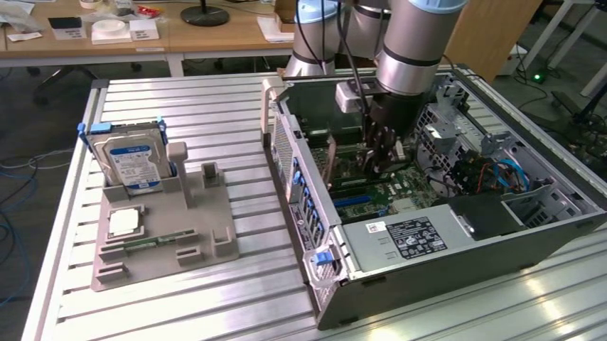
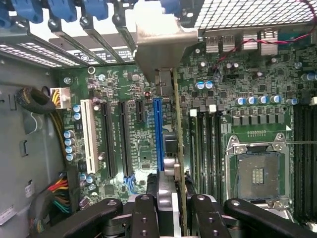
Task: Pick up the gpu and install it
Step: 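Insert the gpu into the slot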
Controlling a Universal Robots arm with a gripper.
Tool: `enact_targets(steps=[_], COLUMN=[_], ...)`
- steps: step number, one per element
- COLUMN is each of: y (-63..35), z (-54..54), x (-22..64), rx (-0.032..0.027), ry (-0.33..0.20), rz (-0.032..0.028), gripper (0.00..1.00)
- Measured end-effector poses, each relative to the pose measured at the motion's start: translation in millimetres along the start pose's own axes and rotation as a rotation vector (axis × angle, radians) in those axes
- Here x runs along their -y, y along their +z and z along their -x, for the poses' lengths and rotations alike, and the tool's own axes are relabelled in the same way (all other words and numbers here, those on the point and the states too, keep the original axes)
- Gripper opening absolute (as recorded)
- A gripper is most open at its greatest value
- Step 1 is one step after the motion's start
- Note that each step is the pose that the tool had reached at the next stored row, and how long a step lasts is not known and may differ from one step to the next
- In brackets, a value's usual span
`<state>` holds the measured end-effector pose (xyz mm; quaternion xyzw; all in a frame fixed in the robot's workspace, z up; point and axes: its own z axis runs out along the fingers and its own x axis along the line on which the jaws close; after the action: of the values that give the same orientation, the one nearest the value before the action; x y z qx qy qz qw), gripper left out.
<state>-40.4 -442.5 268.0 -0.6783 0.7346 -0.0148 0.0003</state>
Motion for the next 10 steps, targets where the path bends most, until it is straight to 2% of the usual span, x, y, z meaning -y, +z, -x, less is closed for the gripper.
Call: enact_targets(steps=[3,6,10], y=[1.2,2.7,7.6], z=[-2.9,-3.6,-5.2], x=[-2.2,-8.1,-8.9], rx=[0.0000,0.0000,0.0000], ry=[0.000,0.000,0.000], rz=[0.0000,0.0000,0.0000], gripper=[0.30,0.30,0.30])
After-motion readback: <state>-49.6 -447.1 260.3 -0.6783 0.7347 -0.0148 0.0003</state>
